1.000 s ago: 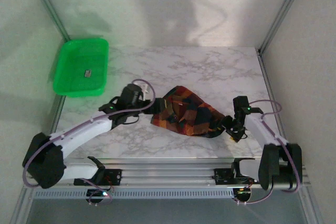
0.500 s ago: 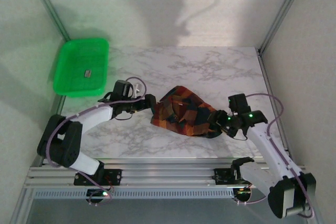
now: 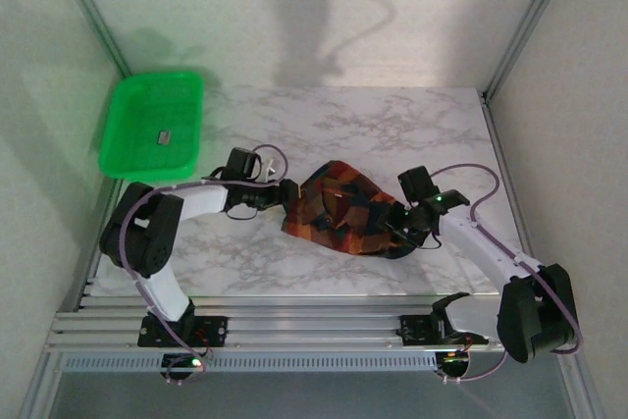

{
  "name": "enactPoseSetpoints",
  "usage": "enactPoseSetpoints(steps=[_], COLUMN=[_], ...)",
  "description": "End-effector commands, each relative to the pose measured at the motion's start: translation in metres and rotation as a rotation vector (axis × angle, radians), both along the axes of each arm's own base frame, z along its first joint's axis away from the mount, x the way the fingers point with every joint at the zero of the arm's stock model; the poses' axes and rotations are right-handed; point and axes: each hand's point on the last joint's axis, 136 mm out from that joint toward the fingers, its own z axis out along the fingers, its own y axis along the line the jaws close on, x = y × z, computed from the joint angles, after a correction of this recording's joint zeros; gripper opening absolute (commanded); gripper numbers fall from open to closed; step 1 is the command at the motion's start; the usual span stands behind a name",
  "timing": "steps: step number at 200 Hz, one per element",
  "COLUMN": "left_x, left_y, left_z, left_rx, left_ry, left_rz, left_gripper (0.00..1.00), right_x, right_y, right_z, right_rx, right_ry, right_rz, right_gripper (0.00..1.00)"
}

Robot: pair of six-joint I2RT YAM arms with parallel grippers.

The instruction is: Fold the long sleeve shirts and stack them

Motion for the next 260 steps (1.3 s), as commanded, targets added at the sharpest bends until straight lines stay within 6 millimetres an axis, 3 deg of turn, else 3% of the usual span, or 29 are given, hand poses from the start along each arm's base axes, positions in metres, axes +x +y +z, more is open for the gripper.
enactPoseSetpoints(steps=[1, 19, 42, 70, 93, 169, 190, 199, 223, 234, 241, 252, 260], left_x=[0.006, 0.011, 0.015, 0.017, 0.015, 0.039, 0.044, 0.045, 0.041, 0.038, 0.038, 0.037, 0.035], left_y=[-0.020, -0.018, -0.018, -0.014, -0.024, -0.071, -0.084, -0.090, -0.097, -0.097, -0.094, -0.085, -0.078], left_z=[0.010, 0.015, 0.032, 0.065, 0.090, 0.133, 0.143, 0.142, 0.122, 0.111, 0.105, 0.100, 0.098], left_rx=[-0.016, 0.003, 0.021, 0.058, 0.052, 0.035, 0.007, 0.002, 0.037, 0.059, 0.079, 0.081, 0.068], left_ry=[-0.055, -0.074, -0.122, -0.215, -0.299, -0.482, -0.507, -0.506, -0.460, -0.439, -0.423, -0.384, -0.359], left_rz=[-0.084, -0.082, -0.093, -0.101, -0.143, -0.226, -0.258, -0.280, -0.323, -0.325, -0.305, -0.270, -0.243], left_gripper=[0.51, 0.28, 0.18, 0.16, 0.16, 0.15, 0.15, 0.15, 0.15, 0.16, 0.26, 0.53, 0.64], right_x=[0.006, 0.005, -0.001, -0.011, -0.017, -0.051, -0.066, -0.075, -0.099, -0.106, -0.106, -0.102, -0.099], right_y=[-0.003, -0.004, -0.007, -0.013, -0.018, -0.044, -0.058, -0.062, -0.074, -0.081, -0.082, -0.083, -0.085], right_z=[0.011, 0.023, 0.032, 0.041, 0.047, 0.019, 0.012, 0.006, -0.004, -0.002, 0.003, 0.013, 0.024], right_rx=[-0.019, -0.004, 0.006, 0.017, 0.030, -0.007, -0.047, -0.060, -0.114, -0.146, -0.151, -0.150, -0.157], right_ry=[-0.051, -0.105, -0.150, -0.206, -0.251, -0.209, -0.170, -0.133, -0.014, 0.017, 0.012, -0.017, -0.043], right_rz=[-0.020, -0.019, -0.009, -0.008, -0.025, -0.141, -0.184, -0.207, -0.251, -0.273, -0.275, -0.276, -0.276], right_gripper=[0.29, 0.12, 0.06, 0.00, 0.00, 0.03, 0.10, 0.24, 0.47, 0.52, 0.56, 0.62, 0.64])
